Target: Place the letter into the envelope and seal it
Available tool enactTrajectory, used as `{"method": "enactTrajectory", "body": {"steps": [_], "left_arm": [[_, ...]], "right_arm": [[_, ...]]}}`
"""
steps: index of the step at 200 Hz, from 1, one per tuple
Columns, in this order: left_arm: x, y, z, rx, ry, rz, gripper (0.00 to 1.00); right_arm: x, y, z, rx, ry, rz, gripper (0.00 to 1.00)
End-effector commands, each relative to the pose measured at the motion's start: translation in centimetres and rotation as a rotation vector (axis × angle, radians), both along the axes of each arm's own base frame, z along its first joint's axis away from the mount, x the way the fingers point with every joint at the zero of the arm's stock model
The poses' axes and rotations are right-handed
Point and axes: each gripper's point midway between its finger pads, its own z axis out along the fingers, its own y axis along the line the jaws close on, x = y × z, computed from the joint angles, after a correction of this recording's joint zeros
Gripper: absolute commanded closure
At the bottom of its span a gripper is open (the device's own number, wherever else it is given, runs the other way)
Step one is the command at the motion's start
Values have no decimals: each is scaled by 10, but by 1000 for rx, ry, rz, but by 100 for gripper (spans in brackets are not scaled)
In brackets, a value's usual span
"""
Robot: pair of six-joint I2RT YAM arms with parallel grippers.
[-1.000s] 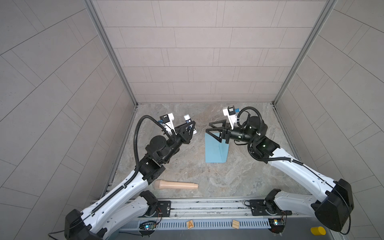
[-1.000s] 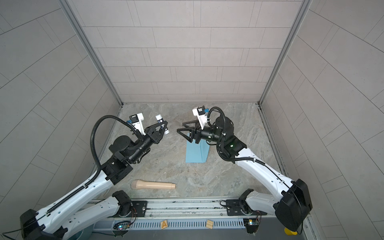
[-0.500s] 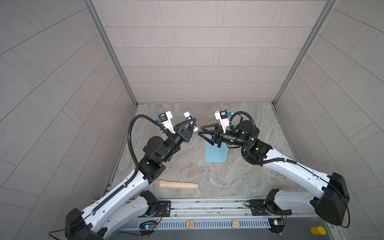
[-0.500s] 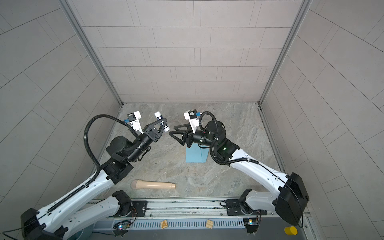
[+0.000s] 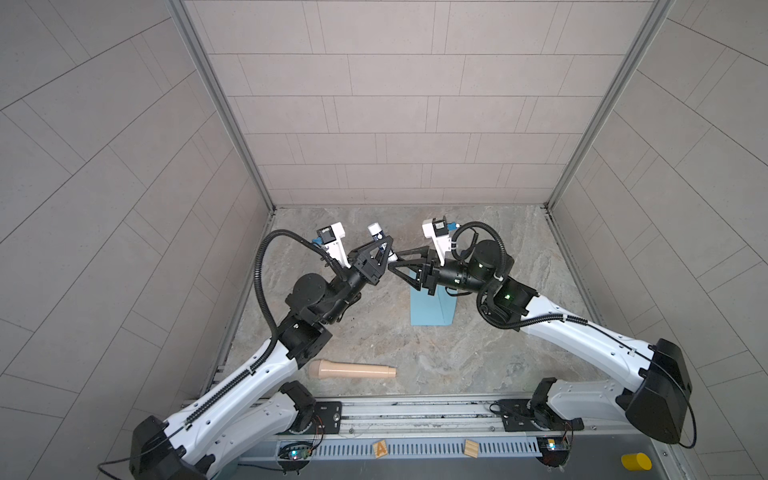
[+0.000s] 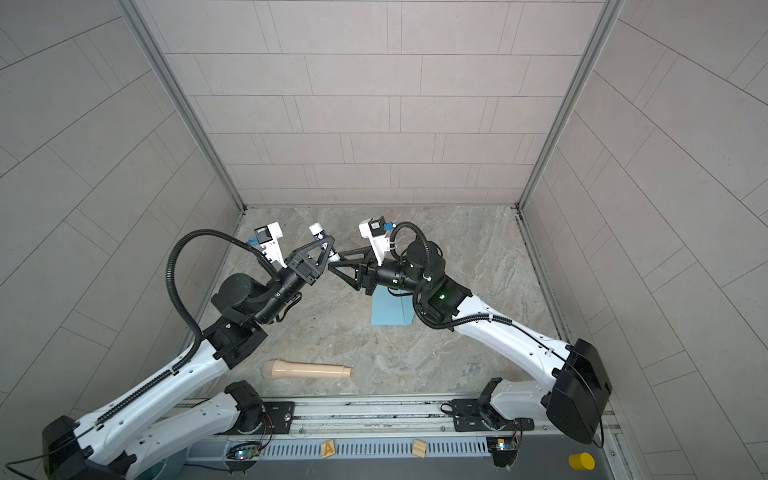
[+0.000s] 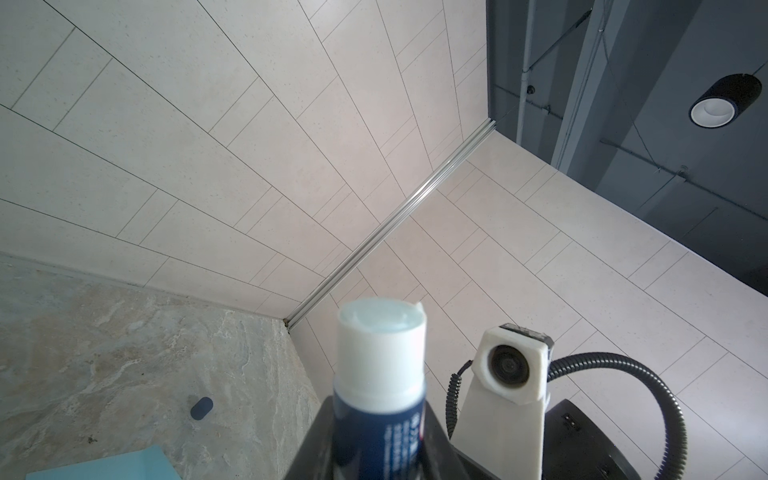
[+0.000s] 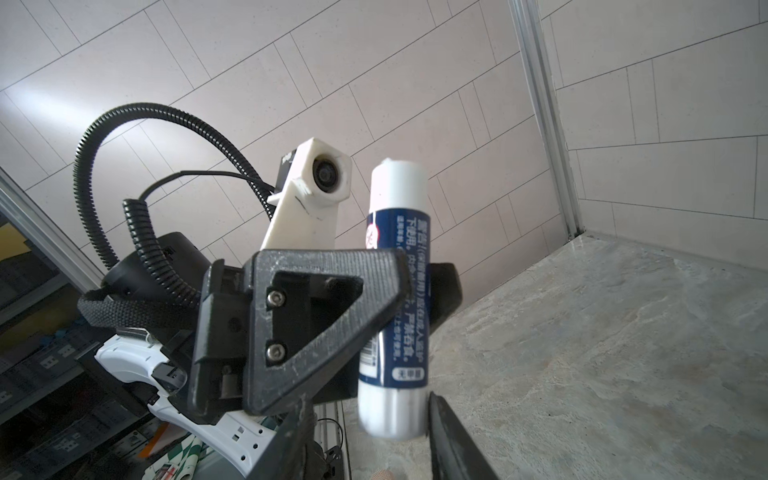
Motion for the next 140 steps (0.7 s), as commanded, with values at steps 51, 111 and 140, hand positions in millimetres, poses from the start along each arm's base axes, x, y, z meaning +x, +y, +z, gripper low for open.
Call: {"method": "enactTrajectory", "body": {"steps": [51,111,140], "left_arm": [[-8,-2,12,-23,-58,-31,100],[-8,-6,5,4,-62,-44,100],[-10,-9,1,35,-71,-56,100]], "right_arm": [[5,7,18,47,-11,-8,69],[5,6,21,61,-9,-12,89],[4,5,18,45,-12,-12,100]]}}
